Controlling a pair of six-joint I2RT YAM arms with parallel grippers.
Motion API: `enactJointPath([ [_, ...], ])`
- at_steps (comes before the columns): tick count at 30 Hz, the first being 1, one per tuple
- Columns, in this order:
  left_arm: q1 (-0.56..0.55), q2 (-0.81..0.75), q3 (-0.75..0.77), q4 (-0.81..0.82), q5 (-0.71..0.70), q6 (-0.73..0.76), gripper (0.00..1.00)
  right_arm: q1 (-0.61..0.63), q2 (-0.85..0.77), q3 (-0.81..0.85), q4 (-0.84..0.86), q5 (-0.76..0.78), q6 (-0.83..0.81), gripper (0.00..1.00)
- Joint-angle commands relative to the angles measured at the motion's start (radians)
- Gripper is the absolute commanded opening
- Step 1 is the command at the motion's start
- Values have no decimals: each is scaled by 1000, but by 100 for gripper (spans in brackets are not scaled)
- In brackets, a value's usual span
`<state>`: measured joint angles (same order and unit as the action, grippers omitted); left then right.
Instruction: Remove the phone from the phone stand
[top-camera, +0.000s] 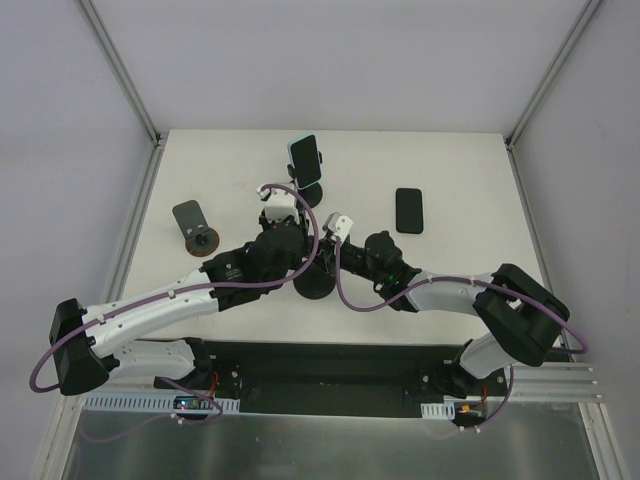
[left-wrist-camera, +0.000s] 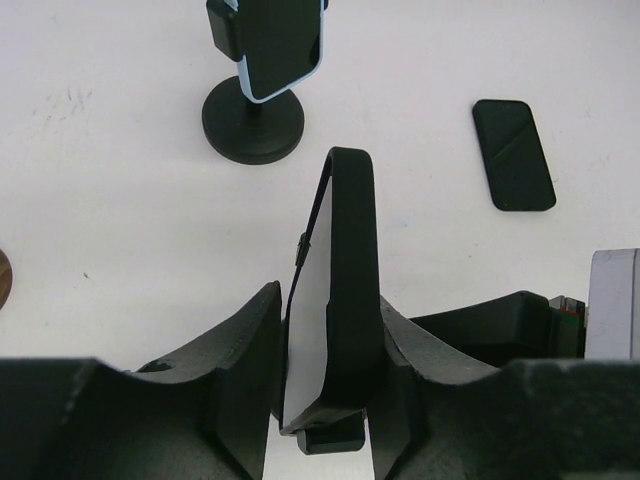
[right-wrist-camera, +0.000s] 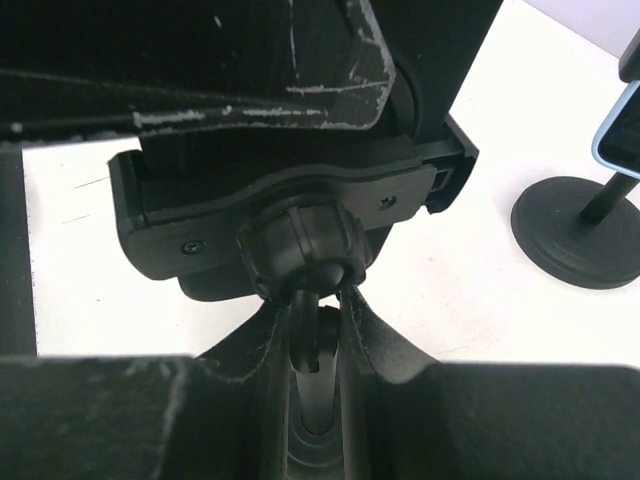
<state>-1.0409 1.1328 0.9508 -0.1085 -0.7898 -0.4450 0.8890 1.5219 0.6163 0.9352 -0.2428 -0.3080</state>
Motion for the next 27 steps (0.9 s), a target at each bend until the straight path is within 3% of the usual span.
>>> enactJointPath([
  [1, -1, -21, -6, 36, -28, -6, 35, 10, 3, -10, 31, 10, -22, 1],
  [5, -1, -13, -10, 43, -43, -6, 20, 13, 4, -9, 31, 5, -23, 1],
  [7, -1, -5, -12, 65, -61, 14, 3, 16, 7, -9, 30, -3, -25, 1],
  [8, 1, 4, -14, 79, -68, 28, 0, 19, 7, -6, 24, -16, -28, 1],
  [12, 28, 24, -29, 196, -60, 120, 0, 28, 12, 6, -2, -82, -34, 1],
  [18, 142, 22, -73, 370, 63, 178, 0, 53, 15, 25, -56, -185, -45, 1],
  [24, 148, 18, -67, 372, 155, 189, 0, 53, 17, 28, -67, -167, -34, 1],
  [27, 148, -8, -110, 372, 115, 189, 0, 45, 11, 36, -85, -196, -19, 1],
])
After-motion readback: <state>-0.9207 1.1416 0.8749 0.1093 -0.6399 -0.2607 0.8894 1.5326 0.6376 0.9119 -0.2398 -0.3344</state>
